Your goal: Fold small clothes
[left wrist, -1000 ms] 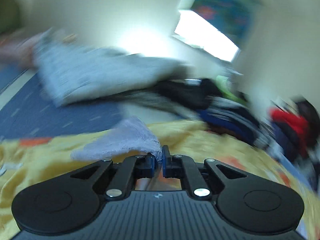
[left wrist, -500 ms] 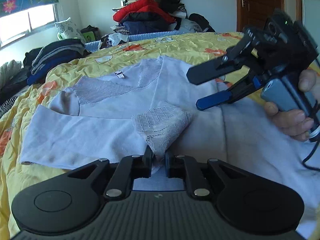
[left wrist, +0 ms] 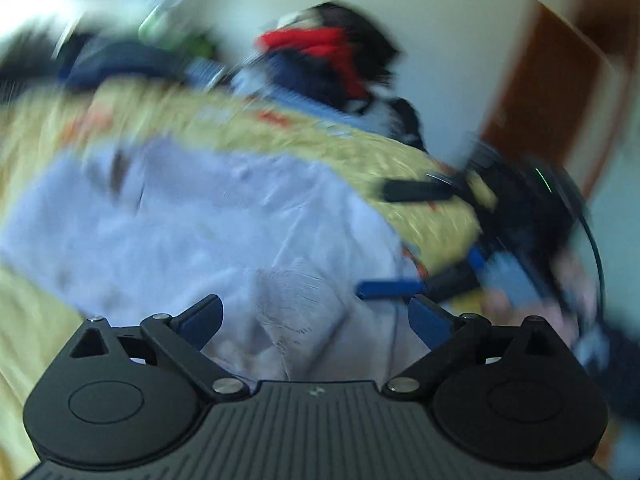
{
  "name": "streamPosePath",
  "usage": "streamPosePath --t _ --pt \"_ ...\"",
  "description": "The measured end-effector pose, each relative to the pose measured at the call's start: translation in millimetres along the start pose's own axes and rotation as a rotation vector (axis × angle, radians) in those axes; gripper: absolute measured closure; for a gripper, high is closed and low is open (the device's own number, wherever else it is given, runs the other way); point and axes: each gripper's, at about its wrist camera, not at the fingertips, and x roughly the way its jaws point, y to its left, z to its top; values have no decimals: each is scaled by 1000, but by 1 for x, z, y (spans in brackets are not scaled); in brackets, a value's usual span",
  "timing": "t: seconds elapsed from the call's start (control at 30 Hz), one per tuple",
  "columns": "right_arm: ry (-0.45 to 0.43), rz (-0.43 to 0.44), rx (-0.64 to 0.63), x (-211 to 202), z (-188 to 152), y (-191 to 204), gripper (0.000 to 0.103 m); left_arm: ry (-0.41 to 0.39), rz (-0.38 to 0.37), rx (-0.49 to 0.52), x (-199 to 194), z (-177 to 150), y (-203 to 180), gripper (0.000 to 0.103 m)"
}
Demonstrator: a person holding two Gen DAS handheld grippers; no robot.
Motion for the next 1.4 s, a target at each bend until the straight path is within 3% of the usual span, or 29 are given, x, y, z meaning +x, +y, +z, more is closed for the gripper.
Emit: streamPosePath --t 0.07,0.1,0.13,0.2,0.3,0.43,0.57,0.63,0.7,0.8,1.03,1.2,1.33,1.4 --pt "-15 20 38 -4 1 -2 0 31 -41 -215 10 7 23 8" --pt "-24 27 48 -6 0 -3 0 45 -56 -297 14 9 32 19" --pt "-28 30 51 -7 -1 -3 0 64 -61 -369 20 11 39 42" --pt "-29 24 53 -6 0 -3 0 94 -54 -427 29 13 45 68" --pt "-29 20 60 -4 1 -5 0 108 11 -382 37 16 39 79" --pt "-30 46 78 -8 1 -5 0 85 126 -118 39 13 8 99" --pt "-25 73 87 -17 -2 -5 0 65 109 374 28 -17 -53 99" --pt "-15 78 82 -22 -5 -5 0 61 96 513 20 -35 -69 99" --pt "3 74 78 -24 -8 -5 0 51 59 573 11 -45 -75 99" --pt "15 53 78 -26 -12 -8 1 26 68 520 -2 -46 -69 98" --pt "64 18 55 -22 -22 -2 0 -4 56 148 -18 -33 -22 96" --pt "92 13 69 -20 -30 1 2 13 46 149 -19 -39 -21 96" --pt "129 -29 41 -17 -40 5 19 34 60 138 -10 -45 -16 96" --pt "141 -79 13 -17 -46 6 39 49 75 140 -6 -51 -15 96"
